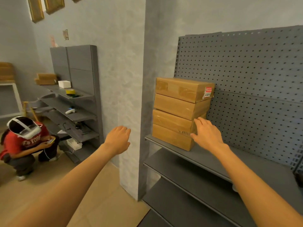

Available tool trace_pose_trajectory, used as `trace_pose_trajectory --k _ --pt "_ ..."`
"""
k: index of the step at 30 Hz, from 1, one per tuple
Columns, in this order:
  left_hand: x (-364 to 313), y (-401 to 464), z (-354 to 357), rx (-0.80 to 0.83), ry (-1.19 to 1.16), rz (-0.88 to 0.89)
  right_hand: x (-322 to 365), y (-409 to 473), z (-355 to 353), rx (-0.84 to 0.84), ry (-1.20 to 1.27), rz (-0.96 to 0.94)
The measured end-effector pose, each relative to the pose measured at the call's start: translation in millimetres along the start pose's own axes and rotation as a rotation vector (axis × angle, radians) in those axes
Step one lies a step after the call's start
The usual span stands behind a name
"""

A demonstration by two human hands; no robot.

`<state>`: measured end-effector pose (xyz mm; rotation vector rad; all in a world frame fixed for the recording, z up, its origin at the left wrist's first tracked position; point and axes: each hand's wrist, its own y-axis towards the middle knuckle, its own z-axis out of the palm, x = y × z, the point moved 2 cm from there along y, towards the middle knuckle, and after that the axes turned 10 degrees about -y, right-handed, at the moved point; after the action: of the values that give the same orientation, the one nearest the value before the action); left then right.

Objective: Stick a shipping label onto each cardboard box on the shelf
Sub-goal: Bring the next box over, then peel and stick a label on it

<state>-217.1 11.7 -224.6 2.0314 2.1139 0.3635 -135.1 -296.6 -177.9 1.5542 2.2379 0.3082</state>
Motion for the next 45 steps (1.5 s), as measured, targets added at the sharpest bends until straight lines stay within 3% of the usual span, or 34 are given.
trace_pose_trajectory --k 8,15,19,24,30,33,41,45 --pt "14.8 74.3 -4.4 -0.075 -0.036 0.140 7.6 29.4 -4.1 0.016 -0.057 0.118" --pt "22.1 153.6 4.6 -0.075 -0.008 0.228 -24.8 71.8 4.5 0.038 -0.104 0.256" --pt "21.8 203.1 -24.2 -0.160 -0.037 0.255 -41.9 105.1 -11.6 0.000 -0.104 0.322" --pt "21.6 250.5 -56.6 -0.278 -0.218 0.261 -50.0 136.5 -40.4 -0.112 -0.018 0.387" --pt "21.6 301.6 -82.0 -0.301 -0.685 0.208 -36.2 163.6 -53.5 -0.173 0.406 0.557" --pt "20.7 321.3 -82.2 -0.217 -0.904 0.158 -25.8 178.6 -49.7 -0.132 0.571 0.646" --pt "7.5 343.1 -58.9 0.214 -1.489 0.048 -11.6 197.7 -32.4 -0.101 0.980 0.851" --pt "5.7 353.9 -54.9 0.382 -1.648 -0.046 -13.0 199.8 -23.2 -0.080 1.157 0.919"
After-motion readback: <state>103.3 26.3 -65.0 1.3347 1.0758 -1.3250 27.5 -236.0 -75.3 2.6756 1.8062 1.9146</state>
